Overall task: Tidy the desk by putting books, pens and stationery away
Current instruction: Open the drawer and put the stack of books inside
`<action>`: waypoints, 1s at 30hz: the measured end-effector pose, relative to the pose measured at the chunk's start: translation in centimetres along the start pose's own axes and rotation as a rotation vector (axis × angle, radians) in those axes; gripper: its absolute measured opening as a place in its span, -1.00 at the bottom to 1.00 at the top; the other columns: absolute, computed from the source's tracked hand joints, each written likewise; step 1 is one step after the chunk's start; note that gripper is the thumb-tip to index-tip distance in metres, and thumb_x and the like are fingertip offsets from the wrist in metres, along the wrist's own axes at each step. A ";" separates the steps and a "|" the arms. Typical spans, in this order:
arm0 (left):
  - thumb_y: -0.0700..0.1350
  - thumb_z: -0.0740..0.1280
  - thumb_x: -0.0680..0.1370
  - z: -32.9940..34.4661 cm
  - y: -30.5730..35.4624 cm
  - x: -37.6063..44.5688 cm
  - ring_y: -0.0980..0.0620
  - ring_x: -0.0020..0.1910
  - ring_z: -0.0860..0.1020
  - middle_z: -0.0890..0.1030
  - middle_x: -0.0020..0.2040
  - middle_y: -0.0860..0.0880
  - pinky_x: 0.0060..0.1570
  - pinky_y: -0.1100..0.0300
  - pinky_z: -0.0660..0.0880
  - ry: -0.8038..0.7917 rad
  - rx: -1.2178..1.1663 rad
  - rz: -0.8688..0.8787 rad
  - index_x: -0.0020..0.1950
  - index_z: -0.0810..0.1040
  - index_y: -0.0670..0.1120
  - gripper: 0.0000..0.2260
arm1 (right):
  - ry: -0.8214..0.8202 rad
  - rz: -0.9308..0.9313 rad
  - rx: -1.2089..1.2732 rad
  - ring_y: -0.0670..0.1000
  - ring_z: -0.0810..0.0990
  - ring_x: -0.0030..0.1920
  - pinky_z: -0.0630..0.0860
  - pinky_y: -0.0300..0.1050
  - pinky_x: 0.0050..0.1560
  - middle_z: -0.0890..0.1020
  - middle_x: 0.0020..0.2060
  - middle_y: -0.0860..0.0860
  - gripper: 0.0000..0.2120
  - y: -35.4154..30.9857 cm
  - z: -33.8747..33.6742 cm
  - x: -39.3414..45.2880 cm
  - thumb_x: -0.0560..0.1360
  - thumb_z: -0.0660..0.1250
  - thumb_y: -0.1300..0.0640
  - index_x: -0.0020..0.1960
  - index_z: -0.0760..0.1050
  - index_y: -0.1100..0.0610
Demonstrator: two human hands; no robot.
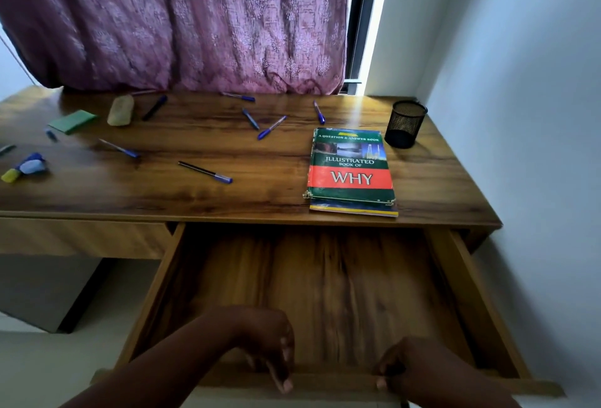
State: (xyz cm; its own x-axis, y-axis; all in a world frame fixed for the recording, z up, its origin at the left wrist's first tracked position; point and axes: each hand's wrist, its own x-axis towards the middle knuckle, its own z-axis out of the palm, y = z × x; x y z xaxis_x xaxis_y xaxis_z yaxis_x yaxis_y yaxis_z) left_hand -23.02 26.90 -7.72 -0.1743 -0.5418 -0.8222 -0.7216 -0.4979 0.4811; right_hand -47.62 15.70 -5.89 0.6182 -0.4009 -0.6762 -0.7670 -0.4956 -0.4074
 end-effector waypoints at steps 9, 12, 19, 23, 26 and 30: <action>-0.06 0.33 0.56 -13.1 3.9 0.9 0.12 -0.30 0.51 0.56 -0.23 0.01 -0.34 0.27 0.46 0.674 -0.814 0.299 -0.01 0.53 -0.09 -0.89 | 0.538 -0.044 0.333 -0.07 0.58 -0.08 0.43 -0.18 -0.12 0.64 -0.09 -0.03 -0.90 -1.5 -11.0 4.9 0.49 0.34 -0.02 -0.04 0.59 -0.05; -0.14 0.31 0.56 -17.7 5.1 3.3 0.11 -0.41 0.44 0.45 -0.34 -0.02 -0.38 0.28 0.42 0.965 -1.068 0.332 -0.20 0.46 -0.07 -0.86 | 0.781 0.048 0.514 0.03 0.57 -0.12 0.44 -0.13 -0.15 0.63 -0.07 0.06 -0.79 -1.7 -15.4 9.3 0.47 0.33 0.01 0.04 0.56 0.09; -0.05 0.41 0.42 -21.0 6.5 8.3 -0.11 -0.18 0.66 0.68 -0.15 -0.17 -0.05 -0.06 0.61 1.009 -1.177 0.249 -0.06 0.59 -0.22 -0.75 | 0.869 0.268 0.959 0.18 0.59 -0.08 0.44 -0.03 -0.18 0.63 -0.05 0.22 -0.85 -1.8 -19.2 15.5 0.41 0.35 0.17 -0.13 0.54 0.26; -0.08 0.43 0.39 -21.8 6.5 8.9 -0.11 -0.17 0.65 0.67 -0.13 -0.17 0.01 -0.07 0.58 0.971 -1.157 0.185 -0.11 0.59 -0.20 -0.80 | 0.778 0.244 1.172 0.06 0.47 -0.33 0.36 -0.16 -0.38 0.52 -0.25 0.14 -0.91 -1.7 -20.2 15.3 0.44 0.33 0.23 -0.09 0.50 0.25; -0.15 0.33 0.55 -21.2 7.8 7.4 -0.01 -0.27 0.53 0.59 -0.19 -0.10 -0.24 0.21 0.46 0.896 -1.112 0.139 -0.07 0.52 -0.17 -0.91 | 0.687 0.200 1.205 0.02 0.49 -0.37 0.35 -0.20 -0.46 0.52 -0.31 0.08 -0.89 -1.5 -20.0 14.0 0.50 0.32 0.17 -0.07 0.50 0.23; -0.06 0.33 0.55 -20.6 7.6 6.8 -0.01 -0.25 0.58 0.65 -0.15 -0.11 -0.21 0.16 0.52 0.712 -1.108 0.117 0.07 0.53 -0.16 -0.80 | 0.559 0.175 1.203 0.06 0.59 -0.33 0.49 -0.17 -0.40 0.62 -0.27 0.10 -0.77 -1.4 -19.3 11.7 0.48 0.37 -0.01 -0.15 0.51 0.17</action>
State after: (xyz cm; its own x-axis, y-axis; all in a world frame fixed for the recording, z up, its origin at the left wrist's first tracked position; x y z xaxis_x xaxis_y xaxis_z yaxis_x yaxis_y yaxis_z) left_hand -15.94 5.47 -3.42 0.4358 -0.6845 -0.5844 0.2592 -0.5263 0.8098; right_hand -35.96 -3.15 -1.43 0.2622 -0.7914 -0.5522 -0.3377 0.4608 -0.8207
